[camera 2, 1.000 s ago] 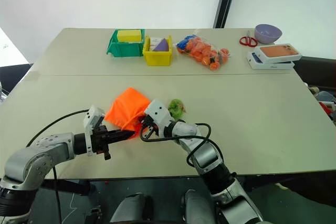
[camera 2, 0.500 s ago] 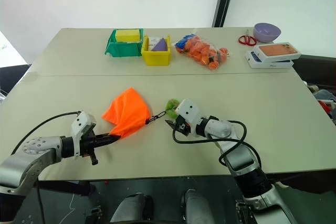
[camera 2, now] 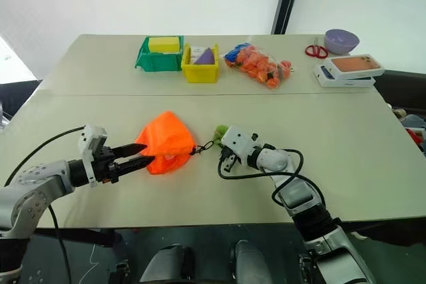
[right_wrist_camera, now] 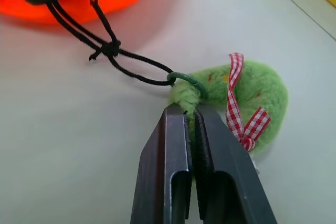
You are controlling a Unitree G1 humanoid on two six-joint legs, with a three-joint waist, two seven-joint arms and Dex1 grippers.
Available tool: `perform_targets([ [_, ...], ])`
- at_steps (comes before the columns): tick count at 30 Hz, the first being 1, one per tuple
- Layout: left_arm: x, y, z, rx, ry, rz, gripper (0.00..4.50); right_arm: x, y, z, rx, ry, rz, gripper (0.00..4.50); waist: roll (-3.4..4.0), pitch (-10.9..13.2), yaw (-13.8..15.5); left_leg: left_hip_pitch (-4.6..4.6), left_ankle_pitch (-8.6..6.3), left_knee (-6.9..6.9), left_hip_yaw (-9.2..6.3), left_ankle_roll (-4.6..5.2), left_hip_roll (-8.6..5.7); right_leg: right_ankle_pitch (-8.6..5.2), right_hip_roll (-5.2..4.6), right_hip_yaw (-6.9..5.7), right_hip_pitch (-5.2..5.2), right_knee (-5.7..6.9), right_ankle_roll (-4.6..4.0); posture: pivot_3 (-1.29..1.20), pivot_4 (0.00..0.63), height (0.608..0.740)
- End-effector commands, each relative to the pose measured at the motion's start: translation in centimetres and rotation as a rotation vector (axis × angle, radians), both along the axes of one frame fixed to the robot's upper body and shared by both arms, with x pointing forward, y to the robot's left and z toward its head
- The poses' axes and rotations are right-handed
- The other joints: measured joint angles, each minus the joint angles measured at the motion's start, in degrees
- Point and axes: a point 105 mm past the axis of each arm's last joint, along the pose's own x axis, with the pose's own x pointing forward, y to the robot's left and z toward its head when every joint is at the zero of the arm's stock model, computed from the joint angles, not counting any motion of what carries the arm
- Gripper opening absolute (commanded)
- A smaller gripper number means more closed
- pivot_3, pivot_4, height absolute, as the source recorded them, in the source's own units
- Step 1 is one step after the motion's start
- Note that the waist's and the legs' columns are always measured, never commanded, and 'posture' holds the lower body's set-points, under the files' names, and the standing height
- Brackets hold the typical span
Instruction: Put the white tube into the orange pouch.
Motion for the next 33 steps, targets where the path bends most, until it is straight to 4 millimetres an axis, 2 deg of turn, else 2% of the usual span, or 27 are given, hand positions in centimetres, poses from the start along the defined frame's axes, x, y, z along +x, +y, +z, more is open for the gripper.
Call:
perform_targets([
  [1, 0.1, -0.9, 1.9, -0.017, -0.057, -0.047, 2.85, -0.8, -1.9, 3.3, 0.104, -0.057, -0.018, 0.01, -0.01, 0.0, -0.01, -0.01, -0.01, 0.0, 0.0, 0.01, 0.0, 0.0, 0.0, 0.0, 0.03, -0.04, 0.0, 0.0, 0.15, 0.74],
  [7, 0.3, -2.6, 2.7, 0.003, -0.057, -0.152, 2.85, -2.7, -4.5, 5.8, 0.289, -0.035, -0.06, 0.01, 0.02, 0.01, -0.34, 0.02, -0.02, -0.01, 0.01, 0.05, 0.01, 0.02, 0.0, -0.02, 0.15, -0.06, 0.03, 0.0, 0.15, 0.74],
  [13, 1.1, -4.6, 3.1, 0.009, -0.07, -0.278, 2.85, -3.4, -4.8, 6.8, 0.348, -0.036, -0.068, 0.01, 0.04, 0.02, -0.17, 0.04, -0.01, 0.03, 0.01, 0.05, 0.0, 0.01, 0.0, -0.05, 0.18, -0.01, 0.02, 0.0, 0.15, 0.74],
  [15, 1.6, -5.5, 3.2, 0.015, -0.073, -0.332, 3.37, -3.5, -4.4, 7.0, 0.351, -0.039, -0.065, 0.0, 0.03, 0.01, -0.15, 0.04, -0.01, 0.05, 0.01, 0.06, 0.0, 0.01, 0.0, -0.05, 0.19, -0.01, 0.02, 0.0, 0.15, 0.74],
  [18, 3.2, -6.9, 2.3, 0.136, -0.145, -0.366, 4.48, -3.4, -4.0, 7.3, 0.351, -0.042, -0.066, 0.0, 0.03, 0.01, 0.11, 0.02, -0.01, 0.08, 0.01, 0.07, -0.02, 0.01, 0.0, -0.06, 0.21, -0.02, 0.03, 0.0, 0.15, 0.74],
  [21, 4.0, -8.5, 1.3, 0.23, -0.23, -0.406, 4.48, -3.4, -3.4, 7.7, 0.359, -0.046, -0.057, 0.0, 0.02, 0.01, 0.03, -0.01, -0.03, 0.12, 0.04, 0.14, -0.04, 0.01, 0.0, -0.06, 0.22, -0.05, 0.03, 0.0, 0.15, 0.74],
  [24, 4.6, -10.4, 1.0, 0.244, -0.293, -0.411, 4.48, -3.5, -3.0, 8.1, 0.365, -0.047, -0.043, 0.0, 0.02, 0.01, -0.01, -0.04, -0.07, 0.13, 0.06, 0.2, -0.03, 0.02, 0.0, -0.06, 0.2, -0.07, 0.05, 0.0, 0.15, 0.74],
  [28, 5.2, -12.3, 0.8, 0.23, -0.279, -0.418, 4.48, -3.7, -2.7, 8.2, 0.374, -0.044, -0.02, 0.0, 0.01, 0.0, 0.41, -0.12, -0.08, 0.23, 0.06, 0.25, -0.03, 0.07, 0.02, -0.1, 0.18, -0.04, 0.14, 0.0, 0.15, 0.74],
  [33, 6.0, -13.0, 0.8, 0.225, -0.198, -0.489, 4.48, -3.8, -2.4, 8.4, 0.374, -0.049, 0.007, 0.0, -0.01, -0.01, 1.07, -0.11, -0.08, 0.36, 0.07, 0.29, -0.02, 0.21, 0.18, -0.1, 0.23, 0.0, 0.4, 0.0, 0.15, 0.74],
])
